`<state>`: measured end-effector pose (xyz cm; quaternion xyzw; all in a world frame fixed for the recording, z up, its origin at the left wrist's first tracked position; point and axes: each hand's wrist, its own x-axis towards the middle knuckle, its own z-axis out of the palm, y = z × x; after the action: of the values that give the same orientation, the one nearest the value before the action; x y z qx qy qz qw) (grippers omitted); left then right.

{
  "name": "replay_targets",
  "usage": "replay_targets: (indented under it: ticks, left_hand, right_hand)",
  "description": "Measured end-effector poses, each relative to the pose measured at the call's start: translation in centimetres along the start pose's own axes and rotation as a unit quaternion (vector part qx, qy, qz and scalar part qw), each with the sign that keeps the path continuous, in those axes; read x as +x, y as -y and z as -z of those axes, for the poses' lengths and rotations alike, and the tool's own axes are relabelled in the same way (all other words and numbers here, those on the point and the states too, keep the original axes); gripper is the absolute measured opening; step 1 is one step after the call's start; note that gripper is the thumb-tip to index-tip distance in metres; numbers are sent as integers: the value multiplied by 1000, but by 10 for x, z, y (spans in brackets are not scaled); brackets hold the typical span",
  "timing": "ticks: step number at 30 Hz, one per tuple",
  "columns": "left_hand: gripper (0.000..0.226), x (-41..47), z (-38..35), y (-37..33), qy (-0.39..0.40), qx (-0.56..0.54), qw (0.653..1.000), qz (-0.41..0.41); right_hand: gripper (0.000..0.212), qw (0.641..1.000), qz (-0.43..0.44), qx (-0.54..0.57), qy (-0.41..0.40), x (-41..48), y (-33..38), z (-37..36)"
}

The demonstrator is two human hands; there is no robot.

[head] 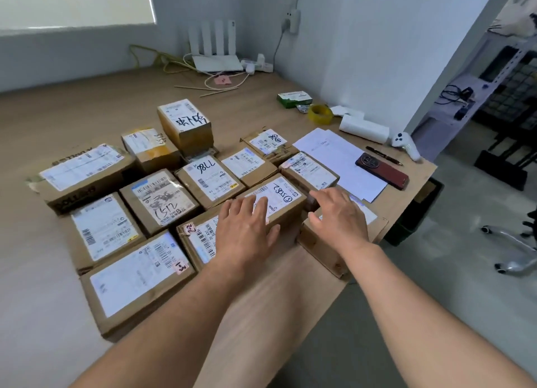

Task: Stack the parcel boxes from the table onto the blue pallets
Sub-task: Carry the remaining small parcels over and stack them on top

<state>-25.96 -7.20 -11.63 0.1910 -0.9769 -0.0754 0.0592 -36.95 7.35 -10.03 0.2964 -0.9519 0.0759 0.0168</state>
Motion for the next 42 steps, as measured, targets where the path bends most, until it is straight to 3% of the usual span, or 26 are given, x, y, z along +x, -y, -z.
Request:
replay_targets:
  ticks: [10, 24, 30, 33, 36, 39, 42]
  left_hand:
    - [58, -7, -14, -2, -28, -19, 995, 95]
    - [65, 16, -51, -125, -12, 10, 967, 253]
    - [75, 22, -77, -171, -2, -6, 953, 302]
    - [66, 23, -85, -188, 12, -47, 940, 338]
    - [79, 20, -93, -196, 38, -130, 911, 389]
    - [83, 10, -100, -198, 34, -261, 864, 430]
    - [67, 0, -102, -200, 33, -371, 829, 417]
  right_hand:
    - [49, 995, 89, 12, 34, 36, -15, -23]
    - [50, 972, 227, 15, 54, 92, -131, -32]
    - [55, 964, 243, 52, 91, 103, -180, -38]
    - [57, 964, 224, 71, 126, 104, -200, -40]
    - [50, 954, 174, 141, 201, 103, -214, -45]
    - [39, 904, 147, 268, 298, 104, -227, -55]
    - [45, 856, 129, 342, 365, 103, -238, -62]
